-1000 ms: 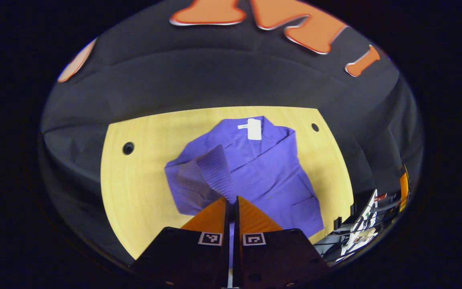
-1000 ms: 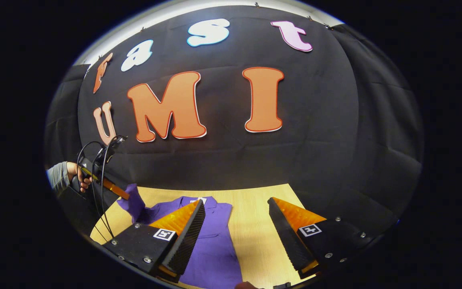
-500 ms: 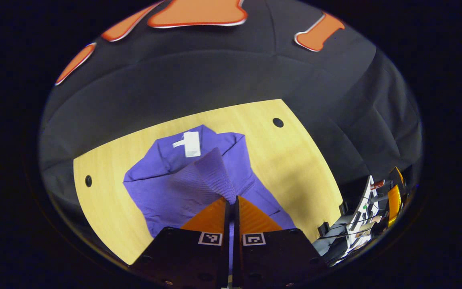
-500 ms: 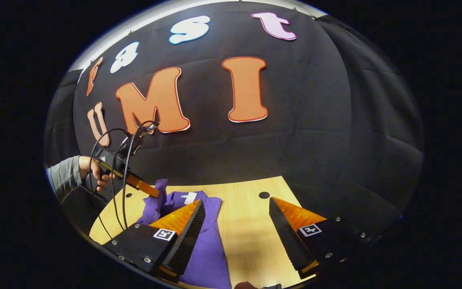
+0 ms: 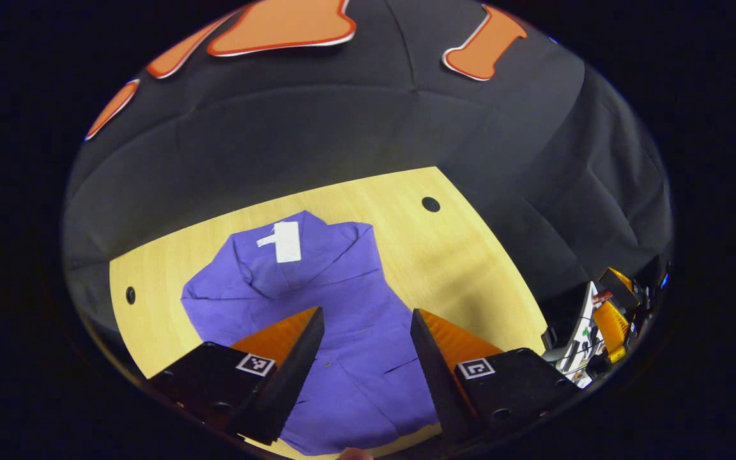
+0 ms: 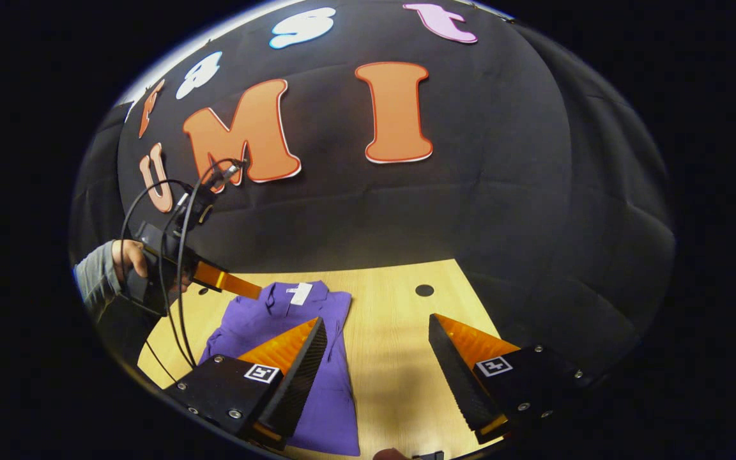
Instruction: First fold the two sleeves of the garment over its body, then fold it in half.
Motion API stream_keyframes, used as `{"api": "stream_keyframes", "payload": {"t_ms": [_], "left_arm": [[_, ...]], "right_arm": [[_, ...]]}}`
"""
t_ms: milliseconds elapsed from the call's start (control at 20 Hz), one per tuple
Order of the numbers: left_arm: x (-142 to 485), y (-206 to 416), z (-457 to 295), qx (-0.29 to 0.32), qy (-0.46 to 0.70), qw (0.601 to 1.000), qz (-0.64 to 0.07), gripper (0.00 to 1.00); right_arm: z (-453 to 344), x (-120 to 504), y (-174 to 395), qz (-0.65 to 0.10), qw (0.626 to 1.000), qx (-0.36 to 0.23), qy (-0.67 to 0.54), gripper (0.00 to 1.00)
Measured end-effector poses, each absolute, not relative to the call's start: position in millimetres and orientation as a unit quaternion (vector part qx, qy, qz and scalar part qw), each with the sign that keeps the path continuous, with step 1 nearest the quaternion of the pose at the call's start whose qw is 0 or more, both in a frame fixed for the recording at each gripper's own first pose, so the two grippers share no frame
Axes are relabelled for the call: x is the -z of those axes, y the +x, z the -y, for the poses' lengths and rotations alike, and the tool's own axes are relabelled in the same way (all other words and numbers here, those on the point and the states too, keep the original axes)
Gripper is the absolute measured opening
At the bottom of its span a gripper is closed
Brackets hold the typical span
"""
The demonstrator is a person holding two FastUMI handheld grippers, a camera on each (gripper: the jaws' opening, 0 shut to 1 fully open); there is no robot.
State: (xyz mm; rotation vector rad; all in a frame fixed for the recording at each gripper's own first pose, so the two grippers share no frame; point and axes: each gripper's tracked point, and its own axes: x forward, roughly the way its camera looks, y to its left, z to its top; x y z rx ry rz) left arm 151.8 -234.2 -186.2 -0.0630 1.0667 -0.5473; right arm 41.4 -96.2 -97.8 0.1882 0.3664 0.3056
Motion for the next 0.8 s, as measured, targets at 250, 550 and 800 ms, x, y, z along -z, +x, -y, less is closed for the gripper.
{"api": "stream_keyframes", "payload": {"t_ms": [250, 550, 800], "left_arm": [[225.4, 101.0, 131.1, 0.155, -0.002, 0.85, -0.504, 0.98], [264.7, 17.2, 30.1, 0.061, -0.001, 0.849, -0.525, 0.98], [314.2, -55.2, -4.0, 0.042, -0.011, 0.818, -0.573, 0.98]], "right_arm": [[66.8, 145.4, 32.8, -0.237, 0.954, -0.167, 0.077, 0.96], [44.5, 198.5, 11.8, -0.303, 0.935, -0.178, 0.038, 0.96], [28.4, 259.2, -26.7, -0.385, 0.901, -0.198, 0.02, 0.96]]}}
